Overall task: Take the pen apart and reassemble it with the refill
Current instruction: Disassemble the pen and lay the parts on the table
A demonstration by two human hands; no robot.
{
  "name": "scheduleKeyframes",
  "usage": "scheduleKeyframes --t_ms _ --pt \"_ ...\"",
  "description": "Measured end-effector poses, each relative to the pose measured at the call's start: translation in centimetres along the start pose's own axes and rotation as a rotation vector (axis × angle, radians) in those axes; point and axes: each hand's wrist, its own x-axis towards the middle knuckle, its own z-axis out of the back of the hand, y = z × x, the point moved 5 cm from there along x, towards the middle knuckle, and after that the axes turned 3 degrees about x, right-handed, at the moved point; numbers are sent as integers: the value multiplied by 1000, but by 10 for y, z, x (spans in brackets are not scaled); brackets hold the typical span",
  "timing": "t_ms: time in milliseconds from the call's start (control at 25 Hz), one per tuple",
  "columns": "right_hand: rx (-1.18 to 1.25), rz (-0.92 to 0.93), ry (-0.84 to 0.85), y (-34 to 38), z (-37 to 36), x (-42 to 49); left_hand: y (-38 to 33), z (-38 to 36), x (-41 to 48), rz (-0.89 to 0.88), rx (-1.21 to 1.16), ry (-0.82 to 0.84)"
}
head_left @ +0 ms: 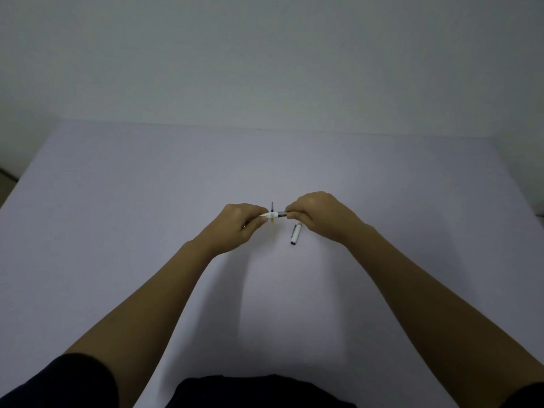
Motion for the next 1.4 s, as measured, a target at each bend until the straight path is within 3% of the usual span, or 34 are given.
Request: scheduleKeyframes --t_ms 120,280,480,640,880,1040,1240,1400 --pt "31 58 -85 4 8 -7 -3 1 0 -18 4 -9" --pt "21 23 -15 5 3 -4 -7 2 1 -51 31 -3" --pt "86 76 -122 10 15 -10 -11 2 2 -53 39 -11" --pt "6 10 -16 5 8 -6 -11 6 1 -52 39 -9" --pt "106 54 -91 11 13 -8 -12 4 -3 -37 23 -26" --pt "58 -15 37 6 5 -2 -13 5 -4 -41 16 -33" --pt "154 39 -82 10 15 -6 -12 6 -2 -39 19 -46" --pt "90 -32 -4 6 13 -4 -11 7 -3 -44 18 -51"
